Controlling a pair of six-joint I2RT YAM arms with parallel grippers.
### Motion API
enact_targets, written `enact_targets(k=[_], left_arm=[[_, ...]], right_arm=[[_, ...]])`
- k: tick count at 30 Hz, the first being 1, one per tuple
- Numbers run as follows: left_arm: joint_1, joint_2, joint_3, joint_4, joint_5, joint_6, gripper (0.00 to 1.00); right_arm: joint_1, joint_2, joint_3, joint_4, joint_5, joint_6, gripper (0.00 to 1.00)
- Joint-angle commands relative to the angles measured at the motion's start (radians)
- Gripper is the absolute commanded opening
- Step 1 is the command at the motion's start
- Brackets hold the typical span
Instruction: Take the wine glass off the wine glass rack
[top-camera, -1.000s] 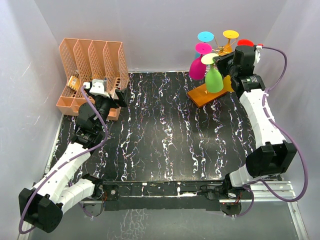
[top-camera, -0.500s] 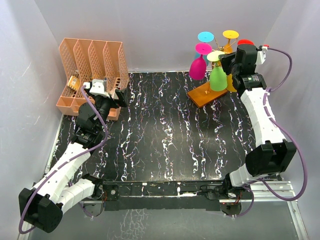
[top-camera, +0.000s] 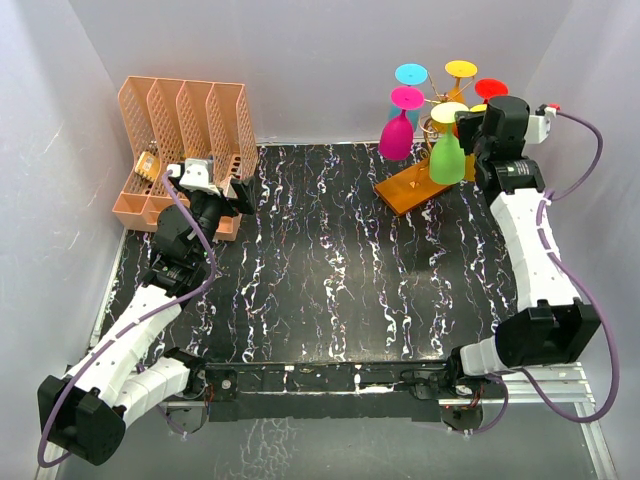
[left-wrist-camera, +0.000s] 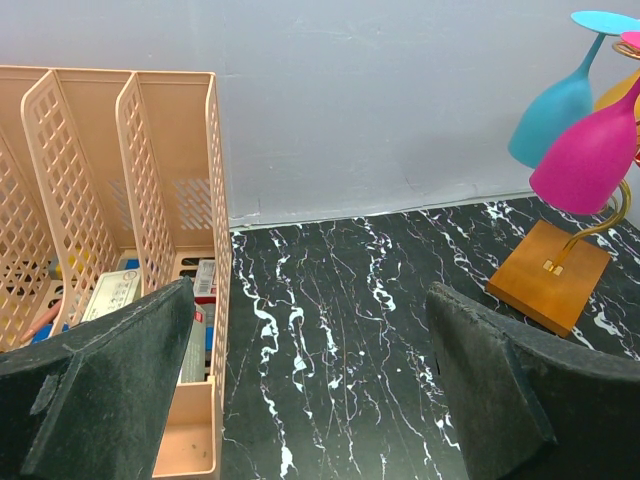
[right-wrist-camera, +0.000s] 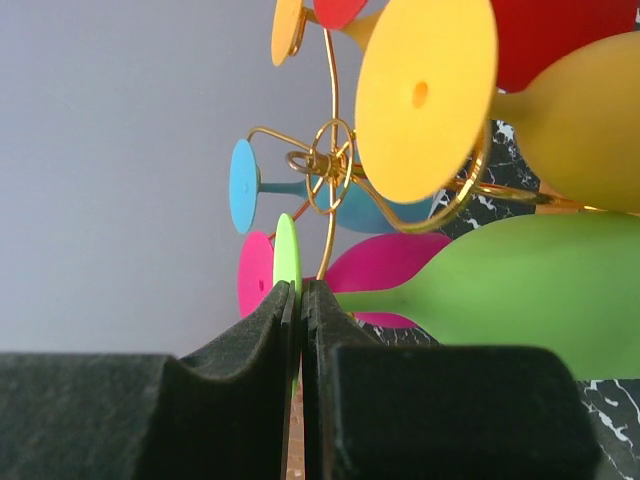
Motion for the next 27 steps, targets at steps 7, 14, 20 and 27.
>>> enact_targets(k=[7,14,20,27], left_arm=[[-0.004,-0.003,0.007,0.025,0.007,0.001,0.97],[-0.009,0.010,0.021,0.004,0.040,-0.019,0.97],[-0.020,0.044,0.042,-0.026,0.088,-0.058,0.97],[-0.025,0.131,0.098,-0.097,0.223,-0.200,0.97]], right_arm=[[-0.008,-0.194,-0.166,0.052,-0.020,0.054,0.07],[-0.011,-0.416,-0.423,0.236,-0.179,-0.085,0.07],[-0.011,-0.551,-0.574,0.324,-0.484,-0.339,0.07],[-0.010,-0.566,-0.748,0.530,-0.836,-0.137,0.07]])
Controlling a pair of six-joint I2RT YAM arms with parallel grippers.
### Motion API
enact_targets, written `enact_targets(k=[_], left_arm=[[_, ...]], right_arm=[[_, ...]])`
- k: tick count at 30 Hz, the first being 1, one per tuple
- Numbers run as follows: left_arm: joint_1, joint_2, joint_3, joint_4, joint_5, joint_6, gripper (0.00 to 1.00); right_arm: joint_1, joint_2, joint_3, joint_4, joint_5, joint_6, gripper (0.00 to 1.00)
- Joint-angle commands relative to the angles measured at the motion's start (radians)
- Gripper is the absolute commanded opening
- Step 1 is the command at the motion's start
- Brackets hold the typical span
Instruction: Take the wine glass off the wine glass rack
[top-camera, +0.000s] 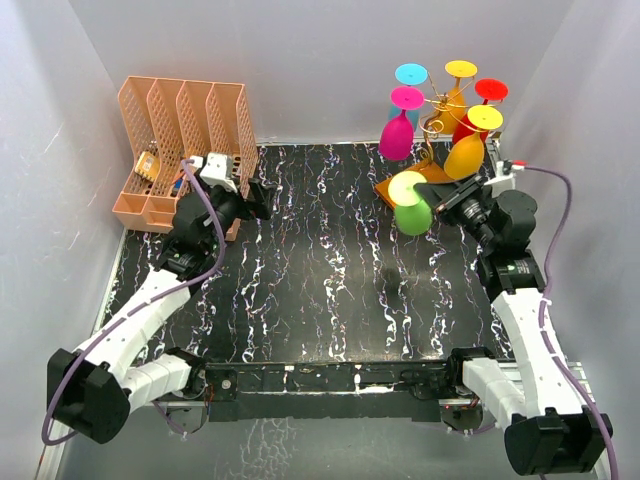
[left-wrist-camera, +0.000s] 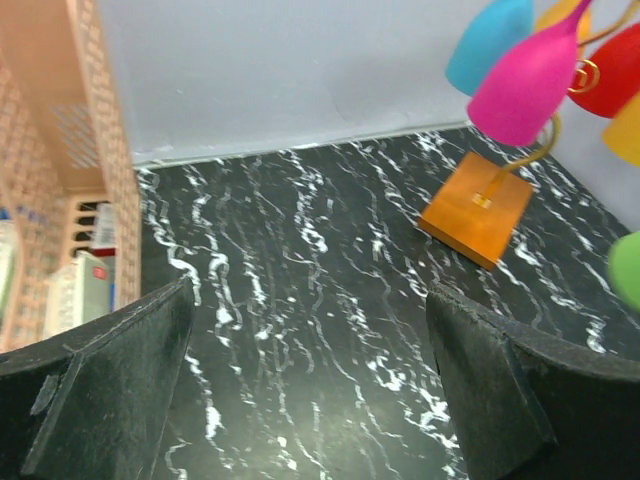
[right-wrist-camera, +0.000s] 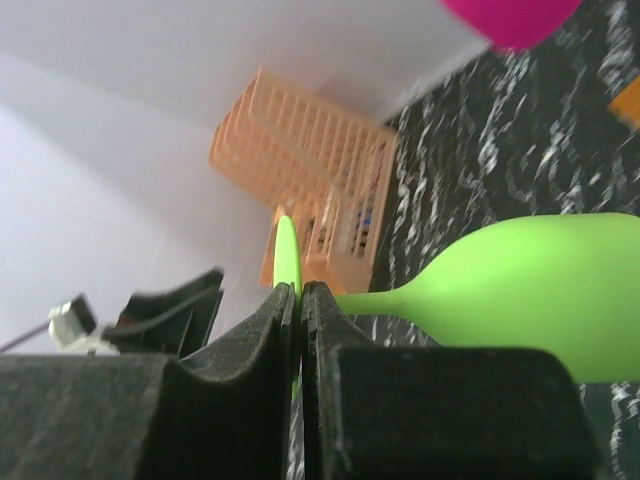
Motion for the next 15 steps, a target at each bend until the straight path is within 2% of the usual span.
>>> enact_targets(k=[1,4,7,9,12,15], left_arm=[[-0.006,0.048,0.078,-0.039,0.140,-0.130,0.97],[-0.006,0.080,0.127,-0.124,0.228,-0.288,0.97],[-0.005,0.065,0.130,-0.207,0.357,-0.527,0.97],[-0.005,0.037,0.038,-0.087,0.485,-0.719,0.97],[-0.005,0.015,-0.142,0.243,0.585,-1.078,0.97],[-0.005,0.053,-0.264,0.545,0.621,-1.283,0.97]], right_arm=[[-0.001,0.013,-0.106,0.290,-0.303,0.147,0.07],[0.005,0.036,-0.132,0.402,-0.385,0.245,0.07],[0.010,0.041,-0.133,0.437,-0.407,0.313,0.07],[0.011,0.041,-0.138,0.438,-0.404,0.351,0.07],[0.014,0.050,-0.166,0.497,-0.403,0.465,0.07],[0.034,0.072,-0.225,0.667,-0.393,0.618,0.07]])
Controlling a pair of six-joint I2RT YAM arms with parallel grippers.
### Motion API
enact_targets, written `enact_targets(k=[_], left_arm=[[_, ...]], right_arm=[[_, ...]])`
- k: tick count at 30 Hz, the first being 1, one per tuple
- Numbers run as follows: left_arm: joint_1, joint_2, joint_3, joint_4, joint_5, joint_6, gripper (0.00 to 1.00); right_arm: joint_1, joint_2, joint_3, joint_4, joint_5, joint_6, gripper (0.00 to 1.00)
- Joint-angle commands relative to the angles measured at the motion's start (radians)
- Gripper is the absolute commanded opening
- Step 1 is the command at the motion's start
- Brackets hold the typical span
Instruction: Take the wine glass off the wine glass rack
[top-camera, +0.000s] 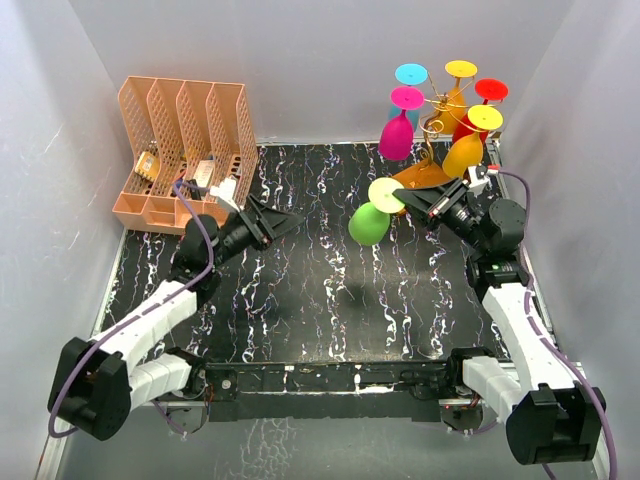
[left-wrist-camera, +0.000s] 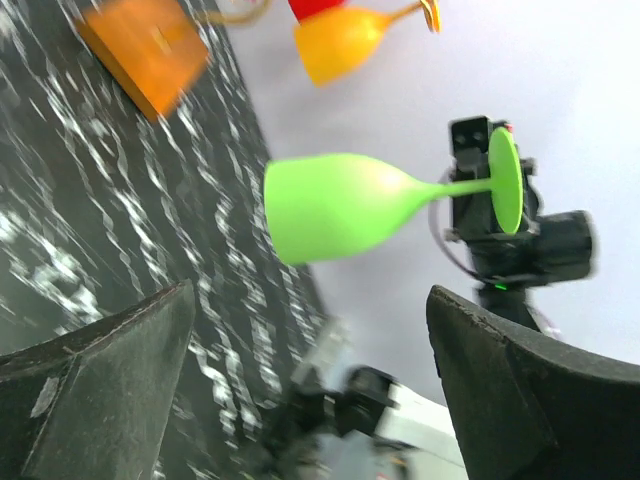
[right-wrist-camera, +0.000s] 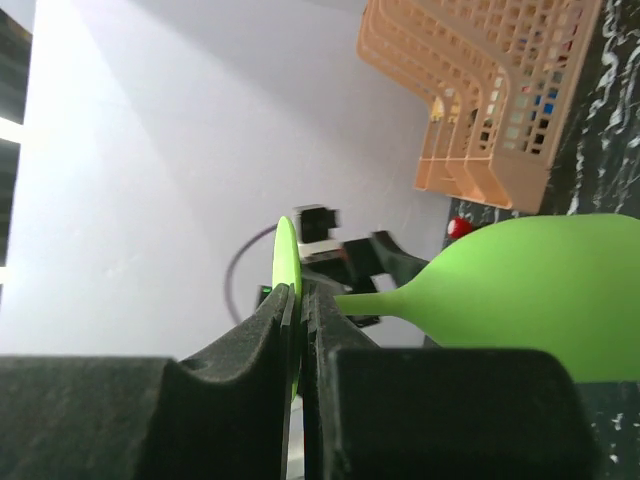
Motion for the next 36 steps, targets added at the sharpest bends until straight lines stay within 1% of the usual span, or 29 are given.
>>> enact_targets(k=[1,3,5,7,10,12,14,20,22,24,26,28,32,36], left_arm=[[-0.005,0.038,-0.144,0.459,0.157,-0.479,0.97],[-0.013,0.067,-0.154,0.528,0.165,-0.527,0.97],[-0.034,0.090,-0.159,0.565,0.159,-0.556,0.97],[-0.056,0.107,-0.175,0.597,0.144,-0.575,0.97],[-0.074,0.100,-0.218,0.615,0.097,-0.603,0.97],[-0.077,0.079,-0.255,0.629,0.060,-0.627,0.97],[-0.080,0.037,-0.276,0.609,0.029,-0.634,0.97],[-0.082,-0.107,-0.293,0.407,-0.052,-0.576,0.97],[-0.082,-0.106,-0.294,0.410,-0.047,-0.573,0.97],[-0.083,-0.061,-0.296,0.482,-0.019,-0.602,0.97],[-0.083,-0.009,-0.301,0.585,0.005,-0.637,0.92],[-0.085,0.027,-0.303,0.647,0.010,-0.661,0.90],[-0.090,0.061,-0.292,0.690,0.010,-0.670,0.89],[-0.102,0.077,-0.279,0.687,0.009,-0.668,0.75]], right_arm=[[0.032,0.018,-0.070,0.312,-0.013,0.274,0.07],[0.074,0.040,-0.104,0.415,0.019,0.351,0.07],[0.149,0.063,-0.130,0.503,0.071,0.396,0.07],[0.201,0.085,-0.137,0.560,0.112,0.417,0.07],[0.240,0.109,-0.136,0.621,0.146,0.429,0.07],[0.249,0.111,-0.136,0.626,0.163,0.432,0.07],[0.252,0.102,-0.141,0.625,0.179,0.434,0.07],[0.252,0.066,-0.147,0.592,0.203,0.433,0.07],[0.256,0.067,-0.140,0.585,0.194,0.435,0.07],[0.261,0.071,-0.136,0.585,0.187,0.443,0.07],[0.269,0.075,-0.138,0.600,0.188,0.452,0.07],[0.281,0.078,-0.143,0.605,0.191,0.456,0.07],[0.311,0.086,-0.167,0.614,0.205,0.472,0.07],[0.324,0.102,-0.201,0.623,0.218,0.487,0.07]])
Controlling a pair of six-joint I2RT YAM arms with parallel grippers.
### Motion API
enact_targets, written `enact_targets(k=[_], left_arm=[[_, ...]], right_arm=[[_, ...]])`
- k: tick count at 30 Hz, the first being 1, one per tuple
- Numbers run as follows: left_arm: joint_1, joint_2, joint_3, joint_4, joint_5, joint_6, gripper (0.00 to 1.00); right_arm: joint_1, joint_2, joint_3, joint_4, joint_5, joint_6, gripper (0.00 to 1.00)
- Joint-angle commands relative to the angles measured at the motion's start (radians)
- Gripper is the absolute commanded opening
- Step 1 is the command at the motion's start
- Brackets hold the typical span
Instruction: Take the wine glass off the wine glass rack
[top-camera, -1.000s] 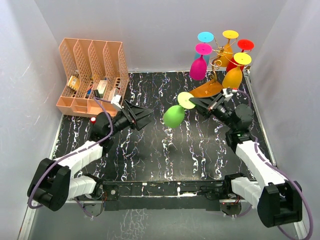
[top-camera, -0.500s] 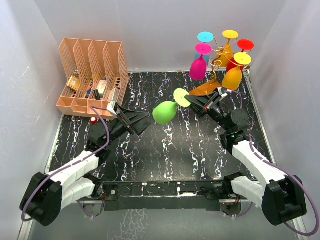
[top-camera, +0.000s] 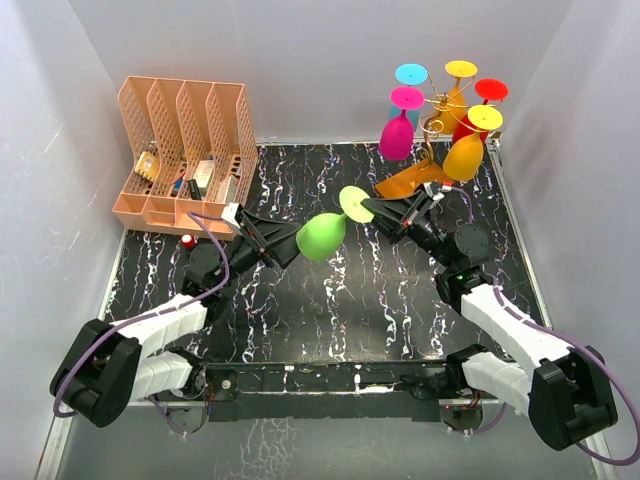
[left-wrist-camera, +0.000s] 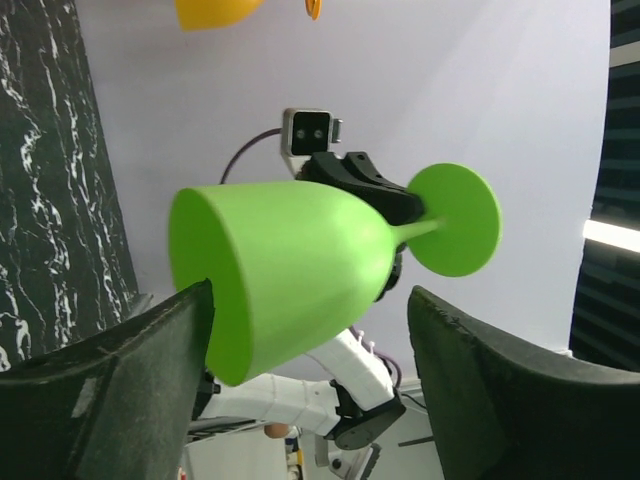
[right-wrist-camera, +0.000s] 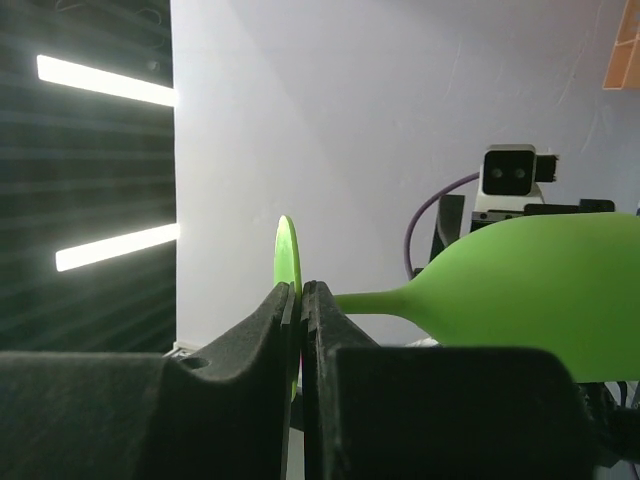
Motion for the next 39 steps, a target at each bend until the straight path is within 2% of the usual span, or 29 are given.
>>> enact_targets(k=[1,7,11,14,17,19,24,27,31,34,39], left_arm=[[-0.021,-0.001,0.018,0.068,0.003,-0.010,0.71],[-0.042,0.019,0.031,0.083,-0.015,-0.022,0.44],[-0.043,0.011,0.028,0.075,-0.020,-0.025,0.24],[-0.043,-0.010,0.029,0.037,-0.026,-0.008,0.09],[-0.043,-0.036,0.022,0.000,-0.037,0.004,0.00],[-0.042,-0.054,0.014,-0.023,-0.043,0.010,0.00],[-0.041,-0.100,0.006,-0.097,-0.059,0.047,0.00],[-0.041,-0.139,0.025,-0.217,-0.068,0.110,0.00],[-0.040,-0.207,0.070,-0.441,-0.101,0.223,0.00],[-0.040,-0.258,0.142,-0.675,-0.142,0.349,0.00],[-0.038,-0.284,0.336,-1.166,-0.280,0.625,0.00]], right_arm=[[0.017,0.016,-0.033,0.077,0.033,0.031,0.07],[0.020,0.027,-0.067,0.078,0.055,0.032,0.07],[0.021,0.009,-0.086,-0.056,0.051,-0.034,0.08],[0.021,-0.021,-0.107,-0.181,0.087,-0.123,0.17],[0.020,-0.067,-0.111,-0.309,0.159,-0.209,0.27],[0.019,-0.099,-0.109,-0.379,0.209,-0.266,0.33],[0.017,-0.180,-0.069,-0.586,0.352,-0.460,0.59],[0.016,-0.223,-0.035,-0.717,0.450,-0.562,0.70],[0.015,-0.270,0.014,-0.884,0.600,-0.692,0.91],[0.014,-0.296,0.043,-0.965,0.710,-0.800,0.94],[0.014,-0.314,0.083,-1.045,0.845,-0.913,0.96]])
